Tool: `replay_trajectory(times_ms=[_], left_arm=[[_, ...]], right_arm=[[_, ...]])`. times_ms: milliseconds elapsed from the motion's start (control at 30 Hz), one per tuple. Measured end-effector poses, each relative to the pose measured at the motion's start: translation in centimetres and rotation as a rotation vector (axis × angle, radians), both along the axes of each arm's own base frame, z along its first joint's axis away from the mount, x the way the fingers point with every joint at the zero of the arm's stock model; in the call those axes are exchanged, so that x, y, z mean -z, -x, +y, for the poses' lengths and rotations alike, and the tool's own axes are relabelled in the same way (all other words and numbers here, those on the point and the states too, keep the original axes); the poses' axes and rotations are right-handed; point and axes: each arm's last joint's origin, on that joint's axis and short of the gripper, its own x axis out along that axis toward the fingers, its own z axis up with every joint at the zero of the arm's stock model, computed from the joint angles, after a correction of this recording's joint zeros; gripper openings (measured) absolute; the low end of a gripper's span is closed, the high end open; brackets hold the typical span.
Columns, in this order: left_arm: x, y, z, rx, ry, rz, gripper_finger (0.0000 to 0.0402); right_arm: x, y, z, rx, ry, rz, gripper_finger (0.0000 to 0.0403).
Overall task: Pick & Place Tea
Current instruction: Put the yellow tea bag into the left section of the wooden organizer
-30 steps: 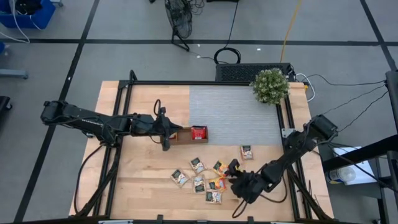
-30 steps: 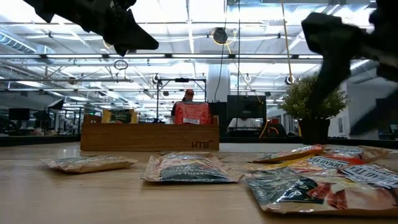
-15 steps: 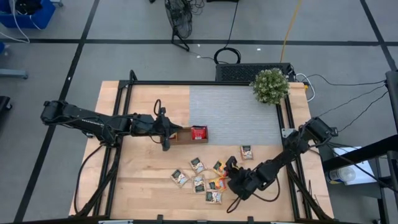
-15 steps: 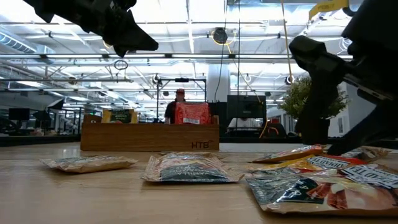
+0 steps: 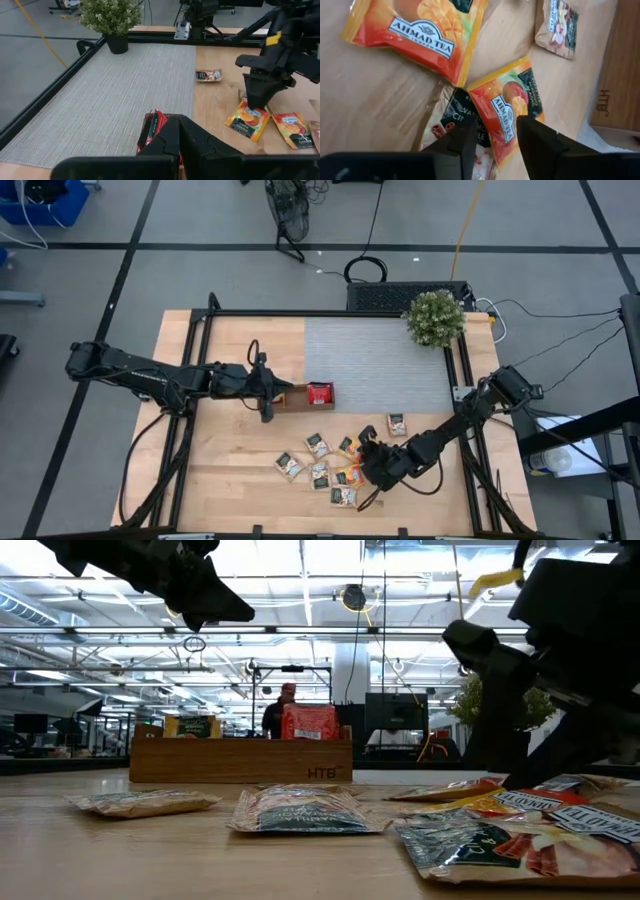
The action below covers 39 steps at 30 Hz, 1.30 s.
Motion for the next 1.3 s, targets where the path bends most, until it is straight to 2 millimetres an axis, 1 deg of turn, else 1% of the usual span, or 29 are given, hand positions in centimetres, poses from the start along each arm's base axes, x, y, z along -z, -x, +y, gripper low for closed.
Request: replay_trajectory(times_ms=[167,300,367,433,533,567,667,833,867,933,1033,1100,1167,1233,1300], left_arm=[[0.0,0.0,0.0,0.001,-0.002,0.000,0.0008],[0.0,0.0,0.0,0.001,-0.002,0.000,0.0008],[0.0,0.0,0.0,0.001,-0.002,0.000,0.0008],[0.0,0.0,0.0,0.001,-0.001,0.000,0.0008],[0.0,0.0,0.0,0.000,-0.001,0.002,0.0008],[0.0,0.0,0.0,0.000,-0.001,0.005,0.0008],[0.1,0.0,0.0,-0.001,0.000,0.007,0.0008],[0.1,0.0,0.0,-0.001,0.000,0.007,0.0008],[0.1,0.0,0.0,-0.001,0.000,0.007,0.0008],[0.1,0.0,0.0,-0.001,0.000,0.007,0.0008],[0.1,0.0,0.0,-0.001,0.000,0.008,0.0008],[0.1,0.0,0.0,-0.001,0.000,0.009,0.0008],[0.1,0.0,0.0,-0.001,0.000,0.009,0.0008],[0.1,0.0,0.0,-0.001,0.000,0.014,0.0008],[0.2,0.1,0.0,-0.001,0.001,0.015,0.0008]], right_arm=[[0.6,-0.1,-0.6,-0.032,-0.029,-0.028,0.0108],[0.8,-0.2,-0.9,-0.044,0.023,-0.076,0.0105],[0.8,-0.4,-1.2,-0.039,0.036,-0.080,0.0096],[1.0,-0.4,-1.6,-0.028,0.038,-0.078,0.0072],[1.2,-0.5,-2.1,0.008,0.025,-0.076,0.0016],[1.2,-0.5,-2.2,0.014,0.022,-0.079,0.0009],[1.1,-0.7,-2.2,0.010,0.012,-0.108,0.0002],[0.3,-1.2,-1.9,-0.006,0.060,-0.202,0.0002],[0.0,-1.3,-1.9,0.010,0.058,-0.227,0.0005],[-0.7,-1.6,-2.3,0.058,-0.002,-0.263,0.0014],[-1.7,-2.3,-4.4,0.132,-0.215,-0.232,0.0044],[-2.1,-2.9,-6.0,0.189,-0.339,-0.203,0.0075],[-2.0,-3.3,-7.3,0.223,-0.418,-0.171,0.0112],[-1.5,-3.6,-8.2,0.227,-0.473,-0.135,0.0154],[-0.7,-3.8,-8.7,0.244,-0.482,-0.105,0.0194]])
